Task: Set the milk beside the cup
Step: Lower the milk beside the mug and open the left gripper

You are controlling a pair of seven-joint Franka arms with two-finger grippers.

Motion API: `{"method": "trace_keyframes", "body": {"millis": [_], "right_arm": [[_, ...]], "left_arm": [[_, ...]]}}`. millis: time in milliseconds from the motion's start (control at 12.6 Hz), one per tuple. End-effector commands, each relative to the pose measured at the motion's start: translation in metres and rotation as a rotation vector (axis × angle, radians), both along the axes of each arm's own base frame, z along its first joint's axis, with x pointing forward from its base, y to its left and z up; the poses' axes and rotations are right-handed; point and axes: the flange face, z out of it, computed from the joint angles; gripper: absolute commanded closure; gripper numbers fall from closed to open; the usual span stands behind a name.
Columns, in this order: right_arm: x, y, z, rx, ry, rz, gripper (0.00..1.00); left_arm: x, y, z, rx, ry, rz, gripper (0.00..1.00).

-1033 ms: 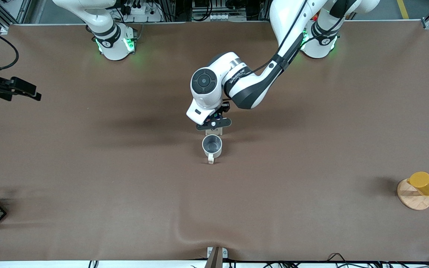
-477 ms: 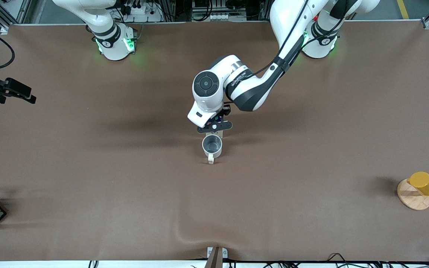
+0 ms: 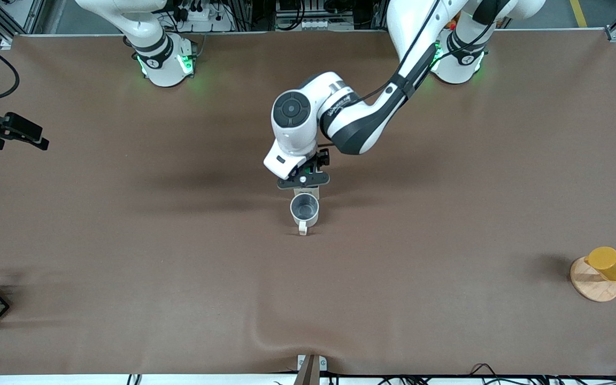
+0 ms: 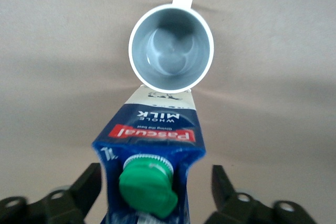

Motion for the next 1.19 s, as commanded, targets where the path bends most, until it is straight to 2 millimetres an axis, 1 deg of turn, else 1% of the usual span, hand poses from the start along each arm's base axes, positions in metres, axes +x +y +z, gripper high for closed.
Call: {"method": "trace_keyframes", "body": {"millis": [0,79,159,238,318,397,477,556,636,715,795,874,954,1033,1113], "right_arm": [[0.0,0.0,0.006,-0.032,-0.013,0.005,0.0],[0.0,0.0,0.006,-0.031,-0.014,0.005,0.0],[0.0,0.0,0.006,-0.031,-0.012,0.005,0.0],[0.0,-0.001,0.005,-0.031,-0.012,0.002,0.0],[0.0,0.001,0.006,-0.031,-0.012,0.006,0.0],[0.0,0.0,0.005,-0.031,-0.011,0.005,0.0],[0.0,0.0,0.003,-0.031,-0.007,0.005,0.0],[0.0,-0.001,0.003,-0.031,-0.007,0.003,0.0],[0.0,0.0,0.003,-0.031,-0.007,0.005,0.0],[0.001,-0.001,0.003,-0.031,-0.004,0.003,0.0],[0.001,-0.001,0.003,-0.031,-0.004,0.003,0.0],[0.001,0.0,0.003,-0.031,-0.004,0.005,0.0],[0.001,0.0,0.003,-0.031,-0.004,0.005,0.0],[0.001,0.0,0.003,-0.031,-0.004,0.005,0.0],[0.001,0.0,0.003,-0.031,-0.004,0.005,0.0]], "left_arm": [[-0.008,0.009,0.053,0.015,-0.033,-0.029,0.0],[-0.014,0.011,0.071,0.015,-0.03,-0.031,0.0],[-0.018,0.014,0.095,-0.004,-0.041,-0.028,0.0],[-0.015,0.021,0.116,-0.029,-0.057,-0.012,0.0],[0.002,0.043,0.137,-0.046,-0.079,0.03,0.0],[0.031,0.081,0.161,-0.06,-0.108,0.097,0.0],[0.06,0.123,0.177,-0.06,-0.129,0.166,0.0],[0.084,0.168,0.2,-0.07,-0.161,0.216,0.0],[0.105,0.211,0.211,-0.076,-0.175,0.228,0.0],[0.123,0.248,0.215,-0.075,-0.185,0.236,0.0],[0.136,0.283,0.222,-0.074,-0.195,0.251,0.0],[0.142,0.313,0.226,-0.06,-0.187,0.243,0.0],[0.144,0.339,0.226,-0.037,-0.157,0.198,0.0],[0.144,0.369,0.229,-0.012,-0.115,0.152,0.0],[0.137,0.394,0.236,0.004,-0.081,0.095,0.0]]}}
